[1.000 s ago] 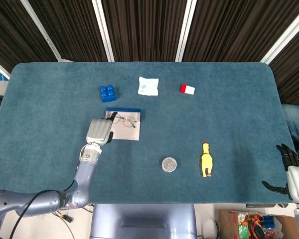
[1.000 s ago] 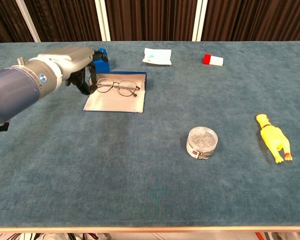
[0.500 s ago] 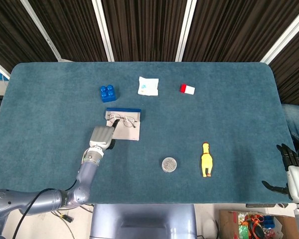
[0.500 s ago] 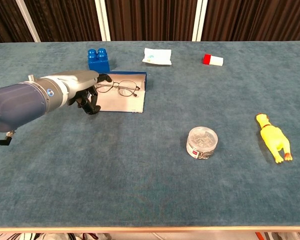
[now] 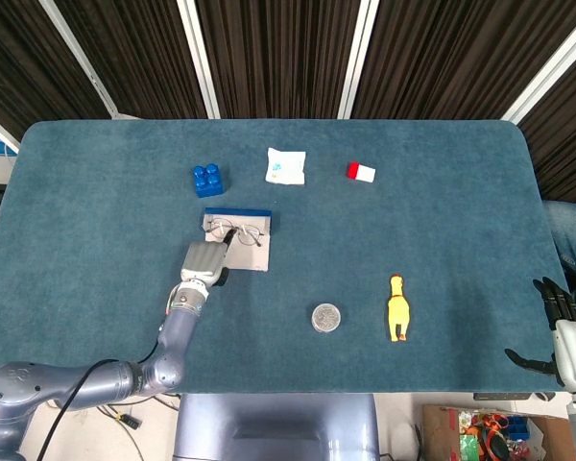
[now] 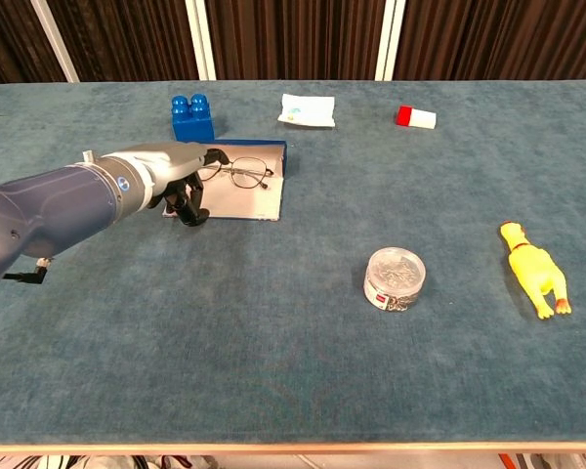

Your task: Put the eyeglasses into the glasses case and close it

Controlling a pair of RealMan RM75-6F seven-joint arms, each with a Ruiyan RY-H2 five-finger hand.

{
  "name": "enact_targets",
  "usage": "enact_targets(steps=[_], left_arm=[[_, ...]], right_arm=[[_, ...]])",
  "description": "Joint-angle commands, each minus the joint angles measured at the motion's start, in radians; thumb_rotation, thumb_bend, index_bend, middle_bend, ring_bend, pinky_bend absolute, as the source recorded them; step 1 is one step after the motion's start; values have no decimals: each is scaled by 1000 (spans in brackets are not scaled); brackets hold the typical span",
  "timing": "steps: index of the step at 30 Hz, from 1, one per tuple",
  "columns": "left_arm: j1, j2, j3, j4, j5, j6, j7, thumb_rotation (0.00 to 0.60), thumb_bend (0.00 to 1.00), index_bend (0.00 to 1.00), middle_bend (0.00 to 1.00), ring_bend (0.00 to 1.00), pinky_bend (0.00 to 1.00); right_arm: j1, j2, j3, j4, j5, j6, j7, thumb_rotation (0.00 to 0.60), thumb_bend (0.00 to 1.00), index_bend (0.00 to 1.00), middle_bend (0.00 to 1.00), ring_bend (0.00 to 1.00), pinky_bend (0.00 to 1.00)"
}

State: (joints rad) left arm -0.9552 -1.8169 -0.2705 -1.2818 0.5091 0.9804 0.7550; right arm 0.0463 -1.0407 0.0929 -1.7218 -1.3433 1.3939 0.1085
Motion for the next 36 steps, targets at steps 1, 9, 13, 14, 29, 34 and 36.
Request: enact_targets(steps=[1, 9, 13, 14, 29, 34, 36], left_arm=[[-8, -7, 0, 15, -12, -6, 10, 600, 452, 0, 617, 676, 766], [-18, -23, -3, 40, -29, -12, 16, 600, 451, 0, 617, 676, 765], [-24, -29, -6, 52, -31, -13, 16, 600, 452, 0, 616, 676, 766], [-25, -31, -7, 55, -31, -13, 17, 600, 451, 0, 615, 676, 766], [-54, -68, -22, 120, -64, -21, 41, 600, 451, 0, 614, 675, 766], [-65, -85, -31, 153, -73, -27, 48, 600, 451, 0, 614, 675, 765], [-70, -92, -35, 164, -76, -29, 50, 600, 451, 0, 615, 675, 765]], right_arm=[[0, 0, 0, 0, 0, 0, 0, 600, 101, 0, 0, 55, 186], [0, 0, 1, 0, 2, -1, 1, 600, 101, 0, 0, 56, 186], [0, 0, 1, 0, 2, -1, 0, 600, 102, 0, 0, 55, 186], [0, 0, 1, 0, 3, -1, 1, 600, 101, 0, 0, 55, 186], [-1, 1, 2, -3, 6, -3, 5, 600, 102, 0, 0, 55, 186], [0, 2, 3, -4, 9, -5, 7, 600, 102, 0, 0, 56, 185], [0, 3, 3, -4, 10, -6, 8, 600, 102, 0, 0, 55, 185]])
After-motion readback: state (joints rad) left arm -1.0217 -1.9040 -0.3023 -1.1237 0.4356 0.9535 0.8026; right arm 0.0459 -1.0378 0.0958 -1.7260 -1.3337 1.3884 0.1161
